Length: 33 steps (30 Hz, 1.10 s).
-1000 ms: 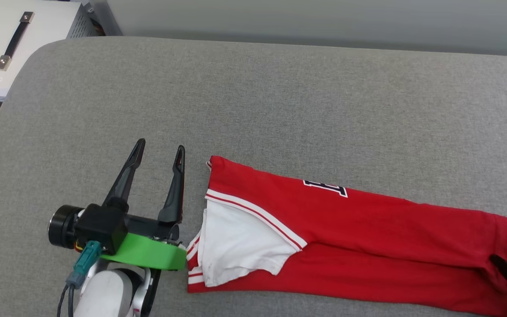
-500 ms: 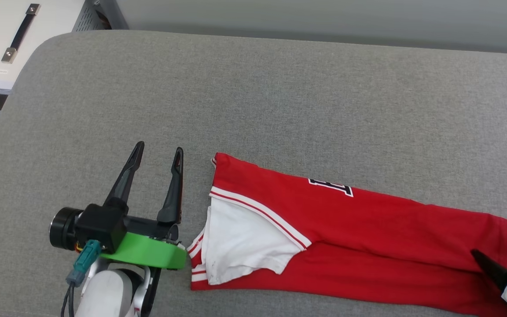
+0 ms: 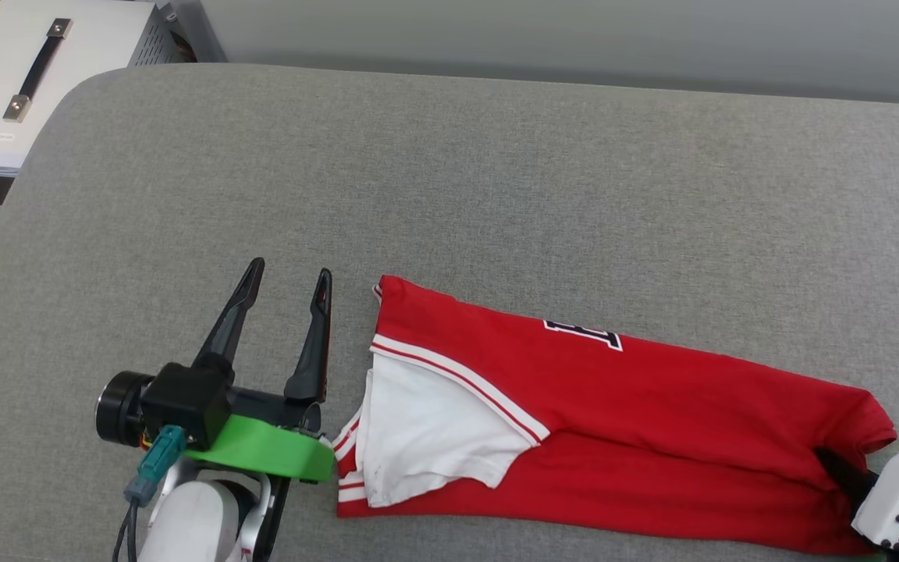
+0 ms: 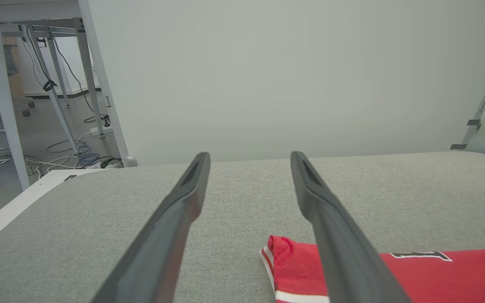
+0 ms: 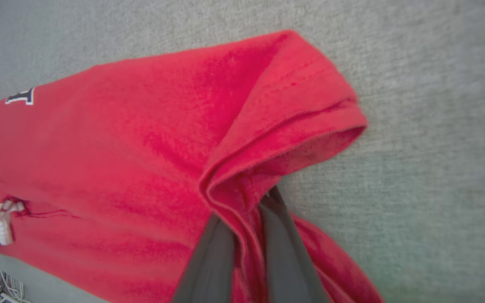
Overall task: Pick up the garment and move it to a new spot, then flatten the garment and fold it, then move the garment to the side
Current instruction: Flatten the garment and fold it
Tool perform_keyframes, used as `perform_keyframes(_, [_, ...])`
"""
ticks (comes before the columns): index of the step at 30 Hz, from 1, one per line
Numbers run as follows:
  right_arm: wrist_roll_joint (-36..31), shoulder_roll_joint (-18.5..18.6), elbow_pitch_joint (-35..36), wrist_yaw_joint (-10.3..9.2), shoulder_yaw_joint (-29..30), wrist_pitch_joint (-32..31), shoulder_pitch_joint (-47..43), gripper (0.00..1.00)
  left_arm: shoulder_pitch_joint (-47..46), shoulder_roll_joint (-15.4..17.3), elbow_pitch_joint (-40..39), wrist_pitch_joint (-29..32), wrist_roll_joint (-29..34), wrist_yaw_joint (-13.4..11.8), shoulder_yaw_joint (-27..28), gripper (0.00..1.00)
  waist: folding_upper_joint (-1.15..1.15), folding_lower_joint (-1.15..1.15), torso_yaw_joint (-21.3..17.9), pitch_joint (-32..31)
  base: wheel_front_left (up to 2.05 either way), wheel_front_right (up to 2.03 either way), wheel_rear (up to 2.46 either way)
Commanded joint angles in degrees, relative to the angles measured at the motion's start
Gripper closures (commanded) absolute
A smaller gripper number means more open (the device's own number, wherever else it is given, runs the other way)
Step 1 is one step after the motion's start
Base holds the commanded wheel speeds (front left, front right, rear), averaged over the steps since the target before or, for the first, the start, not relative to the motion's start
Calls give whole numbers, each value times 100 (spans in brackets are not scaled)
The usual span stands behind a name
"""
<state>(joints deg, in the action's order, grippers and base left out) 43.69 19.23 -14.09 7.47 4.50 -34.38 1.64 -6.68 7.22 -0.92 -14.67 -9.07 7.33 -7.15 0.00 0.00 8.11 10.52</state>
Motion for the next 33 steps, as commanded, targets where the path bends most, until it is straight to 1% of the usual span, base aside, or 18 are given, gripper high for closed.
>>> perform_keyframes(1, [44,-110,-142,2,-179,52,-7,100,52,40,3,-32,-25,15,5,0,0,0,-9,-7,0,0,0])
perform_keyframes(6, [73,120,-200,2,-196,395,19,100,59,50,12,-32,-43,15,50,0,0,0,-48,-49,0,0,0])
perform_keyframes(11, [0,473,-306,2,-86,673,17,100,55,55,12,-32,-68,15,138,0,0,0,-86,-108,0,0,0])
perform_keyframes(16, [-271,822,-432,2,167,923,80,100,56,44,14,-32,-84,15,154,0,0,0,-116,-145,0,0,0])
perform_keyframes(21, [-705,1126,-624,2,508,1095,181,100,55,43,52,-33,-114,15,123,0,0,0,-126,-184,0,0,0])
perform_keyframes(23, [-823,1133,-656,2,605,1105,222,100,62,42,71,-33,-133,15,101,0,0,0,-123,-222,0,0,0])
perform_keyframes(26, [-828,1049,-582,2,657,1054,233,100,86,33,100,-33,-164,15,80,0,0,0,-117,-272,0,0,0])
perform_keyframes(30, [-873,937,-343,2,620,944,136,100,131,30,152,-33,-193,15,23,0,0,0,-116,-375,0,0,0])
perform_keyframes(33, [-880,803,-38,2,543,792,-5,100,185,44,185,-33,-217,15,-10,0,0,0,-121,-464,0,0,0])
